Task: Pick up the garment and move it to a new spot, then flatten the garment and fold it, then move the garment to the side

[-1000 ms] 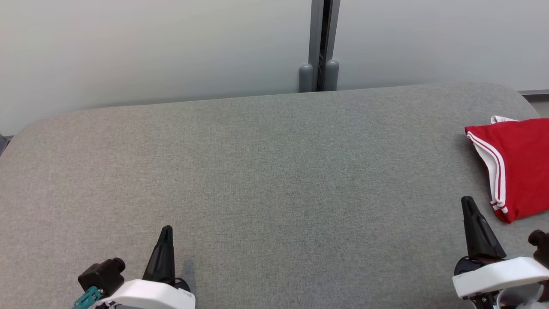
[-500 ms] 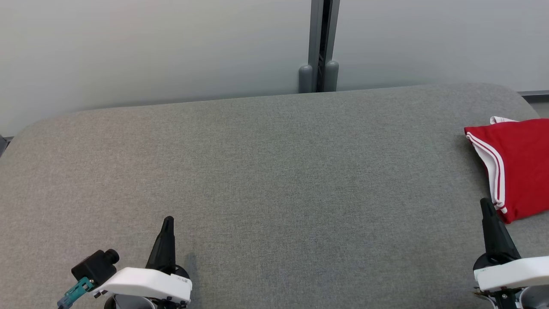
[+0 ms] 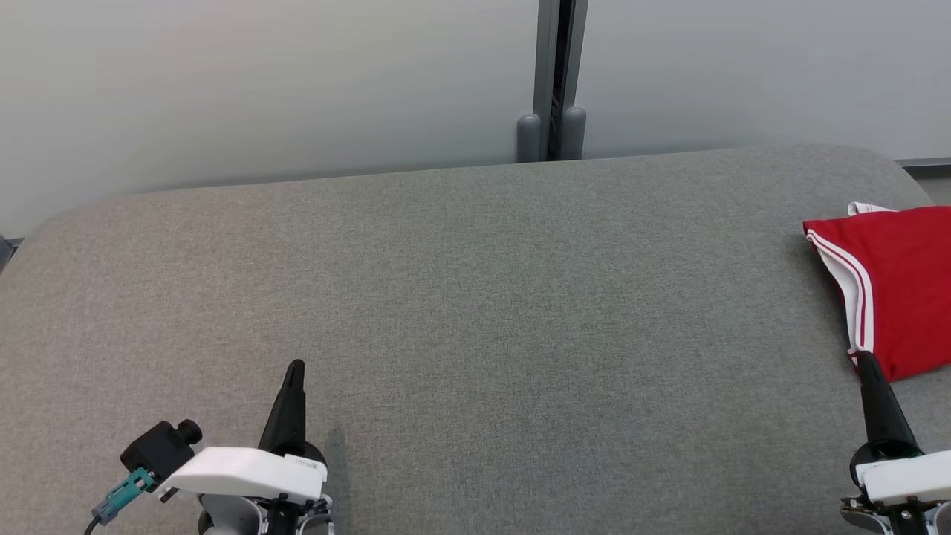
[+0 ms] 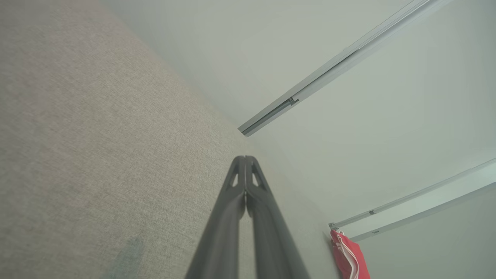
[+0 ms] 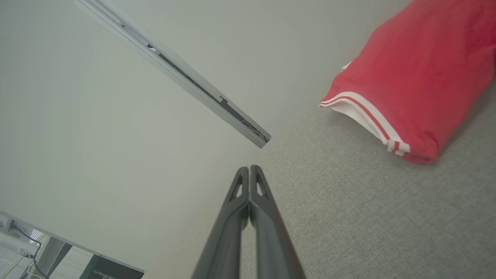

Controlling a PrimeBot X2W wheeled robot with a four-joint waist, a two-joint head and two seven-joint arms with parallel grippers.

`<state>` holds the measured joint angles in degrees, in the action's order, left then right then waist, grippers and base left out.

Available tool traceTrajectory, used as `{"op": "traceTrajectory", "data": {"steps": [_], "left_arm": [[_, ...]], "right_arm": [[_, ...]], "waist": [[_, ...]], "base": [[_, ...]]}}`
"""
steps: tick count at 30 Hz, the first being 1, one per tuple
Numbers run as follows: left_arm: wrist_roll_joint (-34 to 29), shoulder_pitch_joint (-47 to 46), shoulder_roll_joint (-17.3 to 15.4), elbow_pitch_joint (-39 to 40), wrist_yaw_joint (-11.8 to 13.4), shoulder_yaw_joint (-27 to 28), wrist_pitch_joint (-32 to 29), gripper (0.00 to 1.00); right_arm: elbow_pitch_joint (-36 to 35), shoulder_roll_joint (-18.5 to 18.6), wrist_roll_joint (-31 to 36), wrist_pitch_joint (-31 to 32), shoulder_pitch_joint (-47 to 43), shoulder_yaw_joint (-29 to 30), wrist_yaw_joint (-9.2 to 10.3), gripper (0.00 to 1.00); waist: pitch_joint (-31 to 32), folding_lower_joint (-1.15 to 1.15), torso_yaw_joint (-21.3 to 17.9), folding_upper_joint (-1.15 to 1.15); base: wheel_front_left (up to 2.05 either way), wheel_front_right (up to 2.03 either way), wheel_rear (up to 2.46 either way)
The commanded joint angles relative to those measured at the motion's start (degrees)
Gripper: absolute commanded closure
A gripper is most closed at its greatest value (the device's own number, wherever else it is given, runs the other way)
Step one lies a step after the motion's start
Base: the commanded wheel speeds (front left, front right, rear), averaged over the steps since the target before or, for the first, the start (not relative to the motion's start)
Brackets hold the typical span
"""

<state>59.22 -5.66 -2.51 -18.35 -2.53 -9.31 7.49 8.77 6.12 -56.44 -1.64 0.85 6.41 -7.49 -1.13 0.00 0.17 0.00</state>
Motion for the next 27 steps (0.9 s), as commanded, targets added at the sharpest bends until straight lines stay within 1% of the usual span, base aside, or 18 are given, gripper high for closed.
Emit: {"op": "traceTrajectory", "data": {"steps": [1, 12, 27], "left_arm": [[1.9, -2.0, -0.3, 0.4, -0.6, 0.0, -0.4, 1.0], [8.6, -3.4, -0.3, -0.3, -1.5, -0.3, -1.6, 1.0], [16.2, -5.1, -0.4, -1.0, -2.5, -0.6, -3.0, 1.0]], "right_arm": [[-0.7, 0.2, -2.1, 0.8, 0.3, 0.9, -0.01, 1.0], [-0.7, -0.2, -9.0, 3.2, 0.0, 3.5, -0.01, 1.0], [-0.7, -0.8, -16.8, 6.0, -0.5, 6.5, -0.01, 1.0]], "waist": [[0.0, 0.0, 0.0, 0.0], [0.1, 0.0, 0.0, 0.0], [0.3, 0.0, -0.1, 0.0]], "base": [[0.0, 0.0, 0.0], [0.0, 0.0, 0.0], [0.0, 0.0, 0.0]]}}
